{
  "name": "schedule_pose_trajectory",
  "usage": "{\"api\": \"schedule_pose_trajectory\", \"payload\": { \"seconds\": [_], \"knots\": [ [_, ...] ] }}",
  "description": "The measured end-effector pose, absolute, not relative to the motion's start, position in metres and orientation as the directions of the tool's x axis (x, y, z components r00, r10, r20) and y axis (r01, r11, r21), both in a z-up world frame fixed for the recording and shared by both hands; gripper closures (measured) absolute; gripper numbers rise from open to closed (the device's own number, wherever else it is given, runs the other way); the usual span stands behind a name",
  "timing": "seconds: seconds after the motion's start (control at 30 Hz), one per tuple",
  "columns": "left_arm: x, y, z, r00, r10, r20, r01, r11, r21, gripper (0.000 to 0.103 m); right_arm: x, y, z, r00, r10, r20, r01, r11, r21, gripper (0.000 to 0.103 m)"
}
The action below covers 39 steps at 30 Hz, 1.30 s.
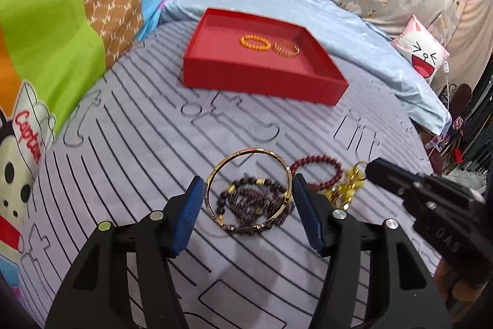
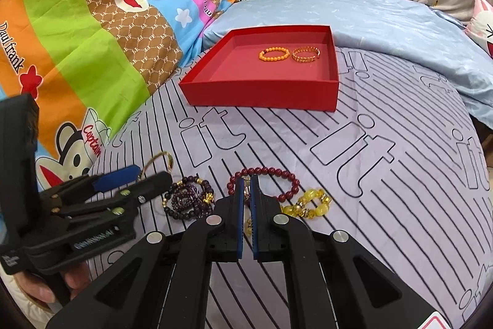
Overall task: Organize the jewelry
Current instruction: 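Carry the bangle over the tray with the left gripper while the right drops the ring in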
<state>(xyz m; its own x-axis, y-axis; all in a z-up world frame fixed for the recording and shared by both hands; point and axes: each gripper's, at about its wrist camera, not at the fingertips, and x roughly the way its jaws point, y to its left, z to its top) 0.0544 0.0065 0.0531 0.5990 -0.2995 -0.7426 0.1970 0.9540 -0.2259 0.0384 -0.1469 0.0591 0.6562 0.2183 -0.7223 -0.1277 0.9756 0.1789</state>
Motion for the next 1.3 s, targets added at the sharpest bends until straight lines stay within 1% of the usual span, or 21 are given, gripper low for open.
{"api": "schedule_pose_trajectory", "payload": {
  "seconds": [0.33, 0.57, 0.7, 0.87, 0.97, 1.13, 1.3],
  "knots": [
    [0.089, -0.006, 0.098, 0.654, -0.323, -0.684, 0.242, 0.946, -0.215, 0.047, 0.067, -0.156, 0.087, 0.708, 0.207, -0.675, -0.126, 0.978, 0.167, 0.099],
    [0.133, -0.018, 0.125, 0.701, -0.320, -0.638, 0.264, 0.947, -0.185, 0.047, 0.106, -0.158, 0.108, 0.735, 0.206, -0.646, -0.137, 0.978, 0.156, 0.099],
    [0.160, -0.025, 0.132, 0.717, -0.302, -0.628, 0.265, 0.952, -0.155, 0.047, 0.139, -0.158, 0.114, 0.741, 0.210, -0.637, -0.137, 0.977, 0.163, 0.099],
    [0.204, -0.032, 0.128, 0.718, -0.289, -0.634, 0.263, 0.955, -0.137, 0.047, 0.178, -0.161, 0.110, 0.734, 0.210, -0.646, -0.128, 0.977, 0.172, 0.099],
    [0.227, -0.033, 0.119, 0.704, -0.284, -0.651, 0.252, 0.957, -0.145, 0.047, 0.204, -0.163, 0.100, 0.719, 0.213, -0.662, -0.116, 0.975, 0.187, 0.099],
    [0.266, -0.038, 0.094, 0.666, -0.287, -0.689, 0.241, 0.956, -0.165, 0.047, 0.245, -0.167, 0.079, 0.693, 0.205, -0.691, -0.092, 0.976, 0.197, 0.099],
    [0.294, -0.043, 0.073, 0.642, -0.271, -0.717, 0.233, 0.960, -0.153, 0.047, 0.274, -0.165, 0.062, 0.673, 0.198, -0.712, -0.088, 0.978, 0.189, 0.099]
  ]
}}
